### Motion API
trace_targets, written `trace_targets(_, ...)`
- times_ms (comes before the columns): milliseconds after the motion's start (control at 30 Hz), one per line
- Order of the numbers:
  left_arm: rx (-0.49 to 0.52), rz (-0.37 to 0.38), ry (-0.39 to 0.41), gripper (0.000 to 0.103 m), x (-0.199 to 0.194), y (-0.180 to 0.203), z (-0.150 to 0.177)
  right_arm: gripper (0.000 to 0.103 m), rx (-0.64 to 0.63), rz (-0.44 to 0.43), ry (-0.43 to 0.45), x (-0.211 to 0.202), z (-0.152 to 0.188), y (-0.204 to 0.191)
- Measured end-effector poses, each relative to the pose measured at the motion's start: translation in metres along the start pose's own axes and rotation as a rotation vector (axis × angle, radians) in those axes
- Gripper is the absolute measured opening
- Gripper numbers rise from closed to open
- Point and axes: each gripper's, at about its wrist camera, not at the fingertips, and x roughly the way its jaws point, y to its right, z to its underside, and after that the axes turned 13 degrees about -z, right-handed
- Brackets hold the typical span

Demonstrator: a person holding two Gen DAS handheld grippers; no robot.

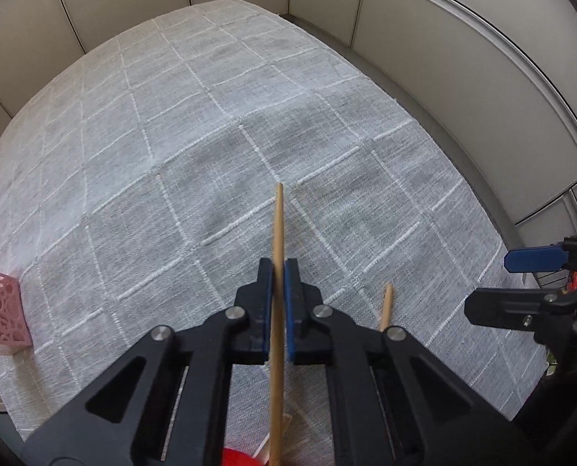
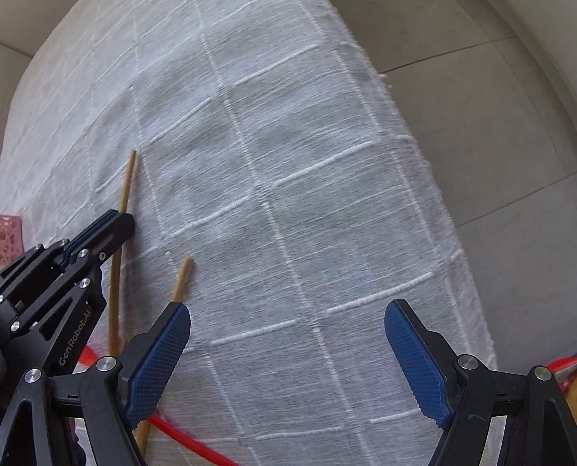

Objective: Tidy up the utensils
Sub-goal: 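Grasp a wooden chopstick with the left gripper while the right gripper grasps the other, then carry both chopsticks over the pink basket and lower them in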

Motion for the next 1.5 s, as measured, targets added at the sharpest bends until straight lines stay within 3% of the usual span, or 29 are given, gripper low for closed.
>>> trace_targets(133,-0.025,-0.049,0.030,0.007,-0.024,-0.016,0.004,0.086,-0.013,0.003,-0.008,0.007,0.000,-0.011)
trace_targets(367,-0.023,-0.164,0.196,0.007,-0.082,-0.036,0.020,0.085,-0.051,-0.011,-0.050,0.032,0.007,-0.039)
trace_targets(533,-0.048,-0.216,0.257,0.007,-0.095,-0.059,0.030,0.073,-0.066,-0.011,-0.098,0.056,0.014,-0.059)
trace_targets(733,-0.093,-0.218,0.262,0.007,-0.096,-0.079,0.043,0.058,-0.144,0.114,-0.031,0.069,0.017,-0.085)
trace_targets(900,-0.114,-0.223,0.277,0.007,-0.097,-0.087,0.047,0.013,-0.104,0.142,0.029,0.073,0.005,-0.086)
trace_targets(1167,-0.138,-0.230,0.291,0.007,-0.096,-0.089,0.045,0.006,-0.033,0.038,0.095,0.061,-0.020,-0.067)
trace_targets(1500,-0.155,-0.202,0.328,0.007,-0.114,-0.086,0.044,0.005,-0.099,-0.051,0.330,-0.014,-0.018,-0.084)
